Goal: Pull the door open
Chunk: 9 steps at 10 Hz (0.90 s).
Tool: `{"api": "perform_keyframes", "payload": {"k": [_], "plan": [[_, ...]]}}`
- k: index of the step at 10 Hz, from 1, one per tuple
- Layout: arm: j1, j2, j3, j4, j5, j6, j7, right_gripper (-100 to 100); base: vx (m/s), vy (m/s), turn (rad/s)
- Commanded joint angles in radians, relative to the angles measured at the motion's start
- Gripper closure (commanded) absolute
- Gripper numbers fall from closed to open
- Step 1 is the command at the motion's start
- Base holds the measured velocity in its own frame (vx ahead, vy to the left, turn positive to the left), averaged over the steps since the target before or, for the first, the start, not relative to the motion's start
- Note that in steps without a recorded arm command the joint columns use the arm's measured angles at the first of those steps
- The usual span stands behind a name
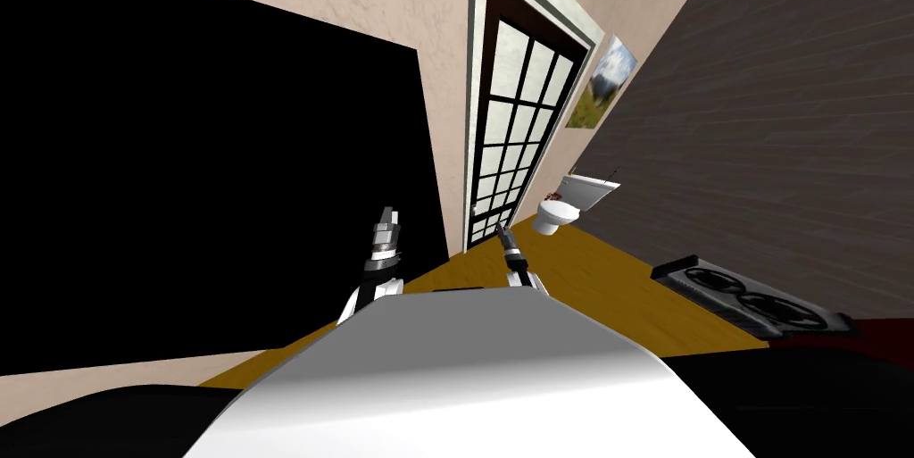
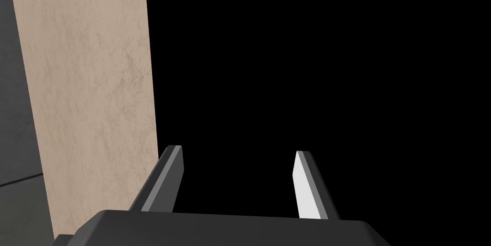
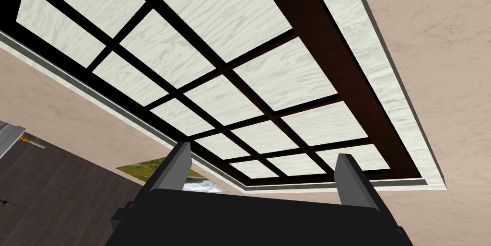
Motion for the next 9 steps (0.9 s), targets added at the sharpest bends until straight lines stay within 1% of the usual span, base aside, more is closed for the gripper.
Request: {"api": "perform_keyframes", "payload": {"k": [1, 2, 3, 5, 6, 7, 9], "plan": [[-0.018, -0.001, -0.006, 0.05, 0.02, -0.018, 0.05, -100, 0.048, -0.09, 0.146], [-0.032, 0.0, -0.01, 0.087, 0.034, -0.03, 0.079, -100, 0.055, -0.108, 0.179], [-0.032, 0.0, -0.01, 0.095, 0.034, -0.03, 0.089, -100, 0.038, -0.078, 0.049], [-0.059, 0.003, -0.017, 0.161, 0.061, -0.052, 0.151, -100, 0.041, -0.071, 0.094], [-0.059, 0.003, -0.017, 0.171, 0.061, -0.052, 0.156, -100, 0.035, -0.068, 0.072], [-0.073, 0.005, -0.021, 0.209, 0.074, -0.063, 0.19, -100, 0.032, -0.064, 0.082], [-0.099, 0.01, -0.028, 0.281, 0.099, -0.085, 0.248, -100, 0.047, -0.094, 0.144]]}}
